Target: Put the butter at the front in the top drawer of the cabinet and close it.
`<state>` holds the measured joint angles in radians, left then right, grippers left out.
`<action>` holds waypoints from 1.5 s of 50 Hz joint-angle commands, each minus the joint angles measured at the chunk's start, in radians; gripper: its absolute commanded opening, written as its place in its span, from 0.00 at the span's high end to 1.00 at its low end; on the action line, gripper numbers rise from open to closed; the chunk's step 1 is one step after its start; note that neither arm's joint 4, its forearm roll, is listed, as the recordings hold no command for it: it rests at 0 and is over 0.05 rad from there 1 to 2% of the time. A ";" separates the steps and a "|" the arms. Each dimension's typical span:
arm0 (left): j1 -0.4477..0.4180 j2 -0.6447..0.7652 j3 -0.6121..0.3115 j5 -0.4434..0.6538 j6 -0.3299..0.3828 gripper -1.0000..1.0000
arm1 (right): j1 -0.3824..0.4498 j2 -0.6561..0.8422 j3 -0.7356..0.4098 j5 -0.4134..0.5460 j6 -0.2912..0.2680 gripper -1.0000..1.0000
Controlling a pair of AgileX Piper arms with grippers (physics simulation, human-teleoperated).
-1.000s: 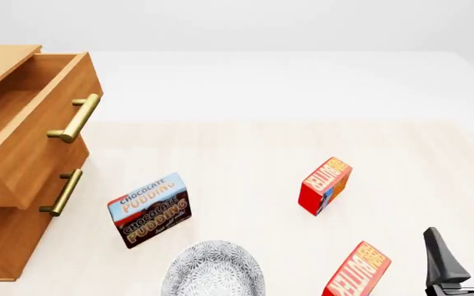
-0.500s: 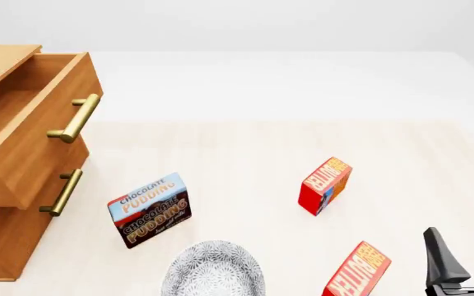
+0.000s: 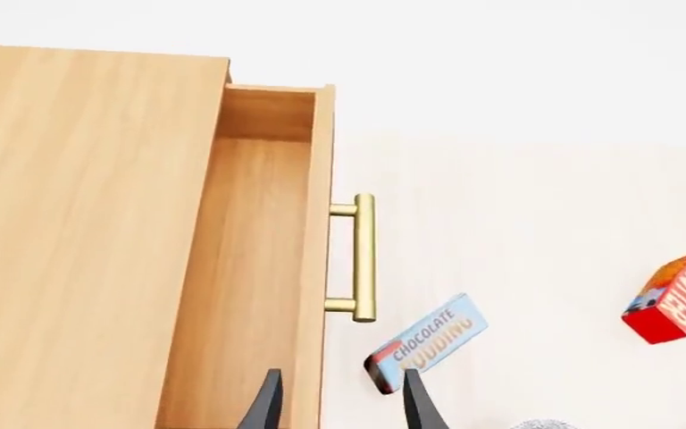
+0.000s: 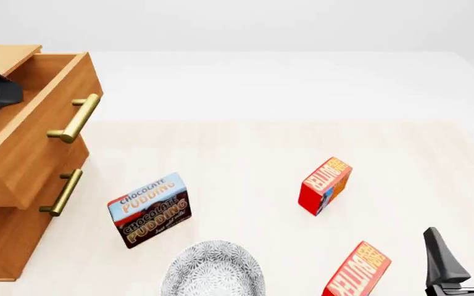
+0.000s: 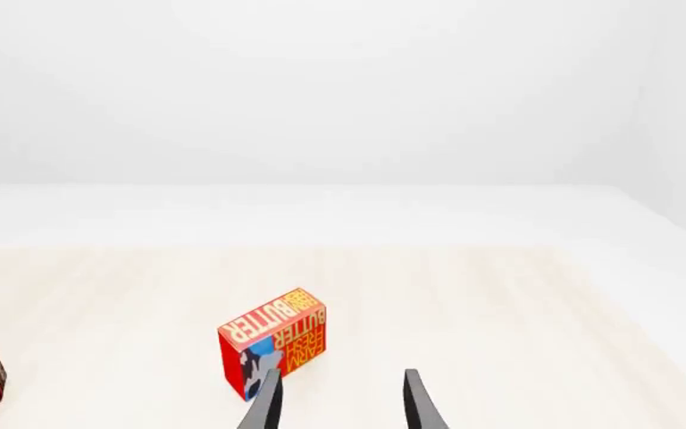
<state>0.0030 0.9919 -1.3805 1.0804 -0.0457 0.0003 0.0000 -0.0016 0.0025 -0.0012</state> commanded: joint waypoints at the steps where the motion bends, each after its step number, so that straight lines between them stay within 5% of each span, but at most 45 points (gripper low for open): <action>1: 0.015 0.036 0.081 -0.082 -0.014 0.00 | 0.000 0.000 0.000 -0.003 0.000 0.00; 30: 0.032 0.126 0.175 -0.205 -0.019 0.00 | 0.000 0.000 0.000 -0.003 0.000 0.00; 75: -0.101 0.187 0.200 -0.258 -0.056 0.00 | 0.000 0.000 0.000 -0.003 0.000 0.00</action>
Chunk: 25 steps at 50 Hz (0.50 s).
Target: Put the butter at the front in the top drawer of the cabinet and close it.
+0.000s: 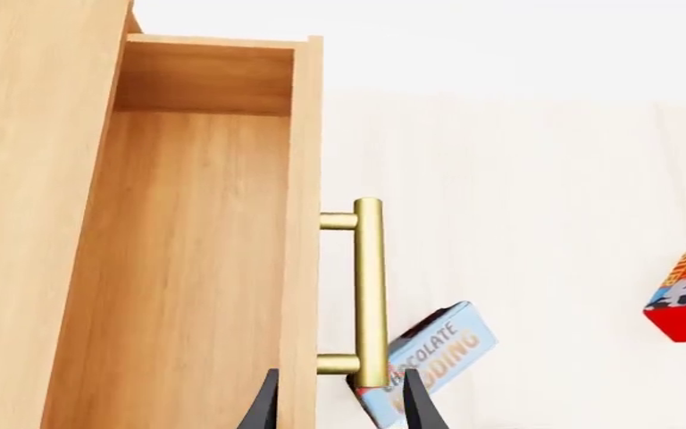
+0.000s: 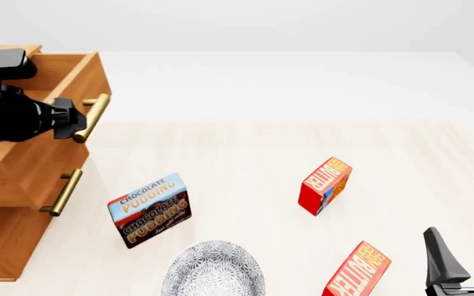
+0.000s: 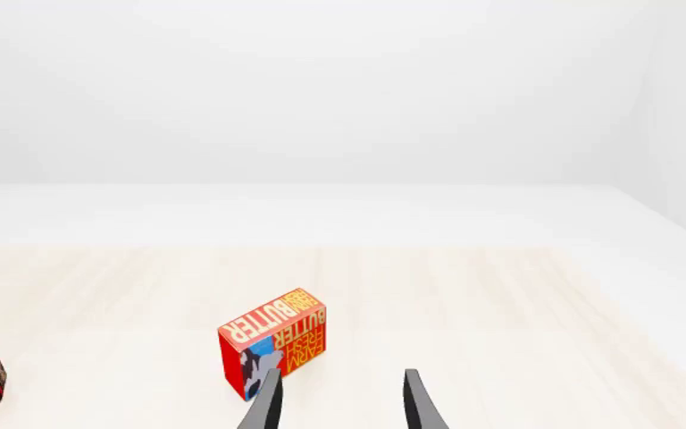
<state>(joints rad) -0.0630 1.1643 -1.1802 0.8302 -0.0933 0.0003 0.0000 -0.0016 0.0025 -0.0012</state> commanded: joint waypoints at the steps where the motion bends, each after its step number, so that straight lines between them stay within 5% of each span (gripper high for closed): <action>1: -0.056 0.014 -0.008 -0.003 -0.017 0.00 | 0.000 0.000 0.000 -0.003 0.000 0.00; 25: -0.193 0.023 -0.036 0.014 -0.076 0.00 | 0.000 0.000 0.000 -0.004 0.000 0.00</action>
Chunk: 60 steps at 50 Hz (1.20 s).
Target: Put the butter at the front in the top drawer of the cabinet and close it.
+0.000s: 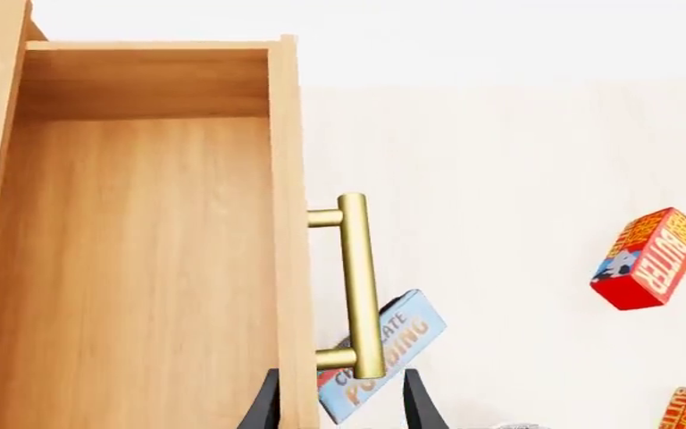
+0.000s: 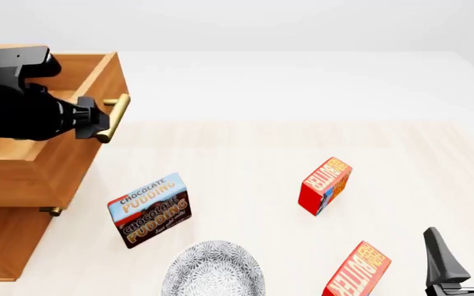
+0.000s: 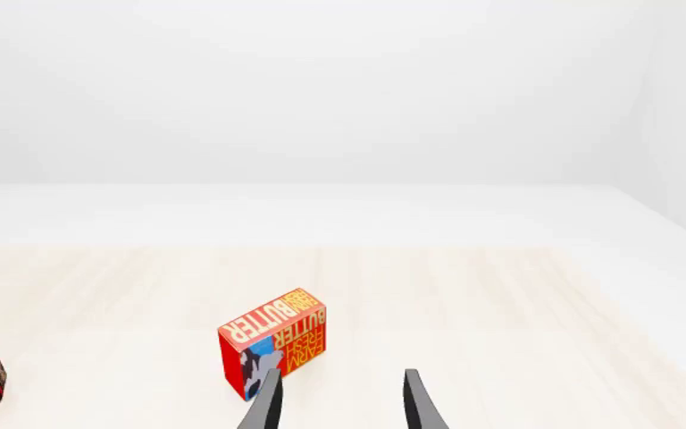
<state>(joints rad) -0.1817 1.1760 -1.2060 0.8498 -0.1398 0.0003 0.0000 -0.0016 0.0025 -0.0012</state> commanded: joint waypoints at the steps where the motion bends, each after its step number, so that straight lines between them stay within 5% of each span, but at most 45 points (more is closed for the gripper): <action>1: -0.074 0.012 -0.010 -0.005 -0.030 0.00 | 0.000 0.000 0.000 -0.004 0.000 0.00; 46: -0.237 0.064 -0.033 -0.031 -0.066 0.00 | 0.000 0.000 0.000 -0.003 0.000 0.00; 48: -0.338 0.048 -0.053 -0.031 -0.138 0.00 | 0.000 0.000 0.000 -0.003 0.000 0.00; 51: -0.262 0.047 -0.079 0.012 -0.053 0.00 | 0.000 0.000 0.000 -0.004 0.000 0.00; 53: -0.298 0.041 -0.088 0.016 -0.083 0.00 | 0.000 0.000 0.000 -0.004 0.000 0.00; 60: -0.237 0.017 -0.153 0.090 -0.004 0.00 | 0.000 0.000 0.000 -0.003 0.000 0.00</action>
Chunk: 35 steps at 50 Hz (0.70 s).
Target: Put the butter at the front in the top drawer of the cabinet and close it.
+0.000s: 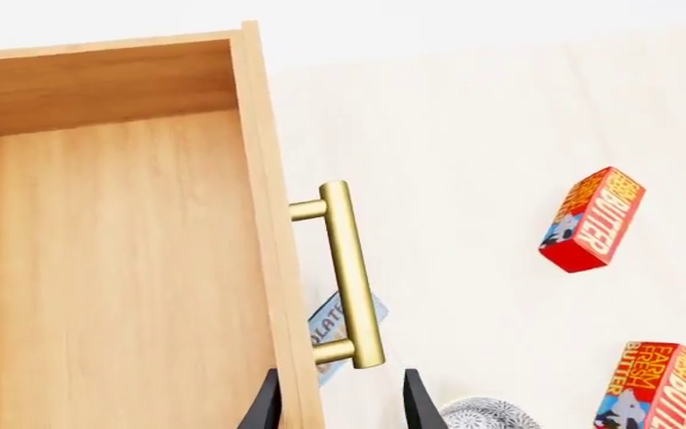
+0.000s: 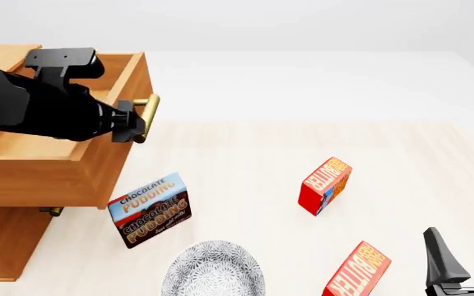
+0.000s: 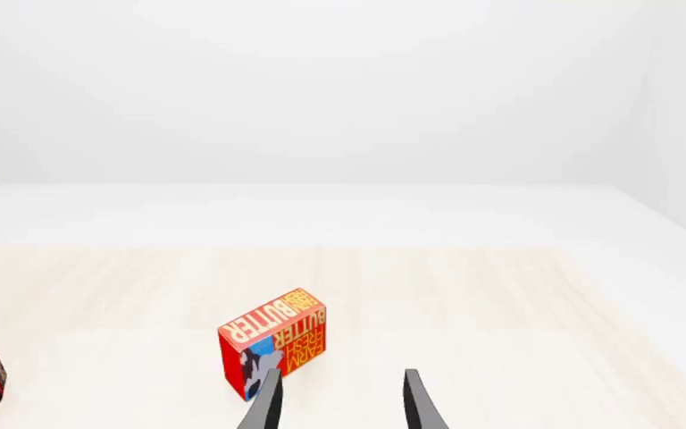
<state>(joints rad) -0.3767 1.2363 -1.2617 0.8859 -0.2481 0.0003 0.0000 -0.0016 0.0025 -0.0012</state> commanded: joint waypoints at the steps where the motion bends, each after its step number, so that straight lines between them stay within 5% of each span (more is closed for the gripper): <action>1: -0.043 -0.044 -0.101 0.058 0.107 0.00 | 0.000 0.000 0.000 -0.003 0.000 0.00; 19: -0.005 -0.091 -0.225 0.193 0.215 0.00 | 0.000 0.000 0.000 -0.004 0.000 0.00; 35: -0.095 -0.107 -0.261 0.191 0.309 0.00 | 0.000 0.000 0.000 -0.004 0.001 0.00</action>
<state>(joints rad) -0.4272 1.1403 -1.4991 1.0773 -0.0062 0.0003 0.0000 -0.0016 0.0025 -0.0011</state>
